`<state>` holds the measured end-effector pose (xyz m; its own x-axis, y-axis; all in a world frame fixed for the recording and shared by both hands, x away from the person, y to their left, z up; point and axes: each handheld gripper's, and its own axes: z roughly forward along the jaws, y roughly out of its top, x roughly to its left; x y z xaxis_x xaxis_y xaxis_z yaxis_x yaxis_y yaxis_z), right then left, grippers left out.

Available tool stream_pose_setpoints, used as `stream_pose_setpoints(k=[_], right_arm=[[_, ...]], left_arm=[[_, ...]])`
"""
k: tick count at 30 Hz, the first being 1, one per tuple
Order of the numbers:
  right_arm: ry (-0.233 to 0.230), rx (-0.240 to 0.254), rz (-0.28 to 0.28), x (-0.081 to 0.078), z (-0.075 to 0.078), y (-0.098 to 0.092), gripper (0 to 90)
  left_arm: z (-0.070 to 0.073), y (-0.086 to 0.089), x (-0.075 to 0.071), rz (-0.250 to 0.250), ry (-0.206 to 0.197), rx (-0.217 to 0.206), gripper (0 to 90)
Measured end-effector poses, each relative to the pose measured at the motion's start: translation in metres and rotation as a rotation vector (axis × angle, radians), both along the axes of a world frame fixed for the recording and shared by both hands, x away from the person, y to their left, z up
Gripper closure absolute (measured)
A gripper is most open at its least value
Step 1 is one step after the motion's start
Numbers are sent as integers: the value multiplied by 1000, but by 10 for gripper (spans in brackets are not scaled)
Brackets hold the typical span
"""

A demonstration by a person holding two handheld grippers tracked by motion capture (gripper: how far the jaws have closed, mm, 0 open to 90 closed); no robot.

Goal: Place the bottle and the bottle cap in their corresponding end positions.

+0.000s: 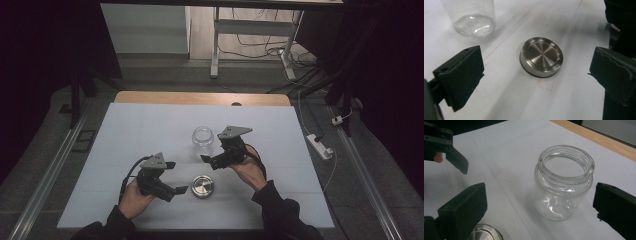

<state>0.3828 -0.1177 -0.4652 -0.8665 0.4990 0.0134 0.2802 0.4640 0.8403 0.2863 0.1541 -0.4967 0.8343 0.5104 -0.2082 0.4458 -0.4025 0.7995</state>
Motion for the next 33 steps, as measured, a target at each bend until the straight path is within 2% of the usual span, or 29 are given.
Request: stream_pose_setpoints(k=[4, 12, 17, 21, 24, 33], right_arm=[[3, -2, 4, -4, 0, -4, 0], [8, -10, 16, -16, -2, -8, 0], [-6, -17, 22, -25, -4, -13, 0], [-9, -18, 31, -32, -4, -16, 0], [-7, -15, 34, -36, -4, -19, 0], [16, -25, 18, -46, -7, -30, 0]], left_arm=[[-1, 5, -2, 8, 8, -9, 4], [0, 10, -9, 21, -2, 4, 1], [1, 16, -12, 35, 0, -9, 0], [1, 24, -15, 41, 13, -46, 0], [1, 29, -17, 54, 11, -53, 0], [1, 39, -27, 78, 10, -36, 0]])
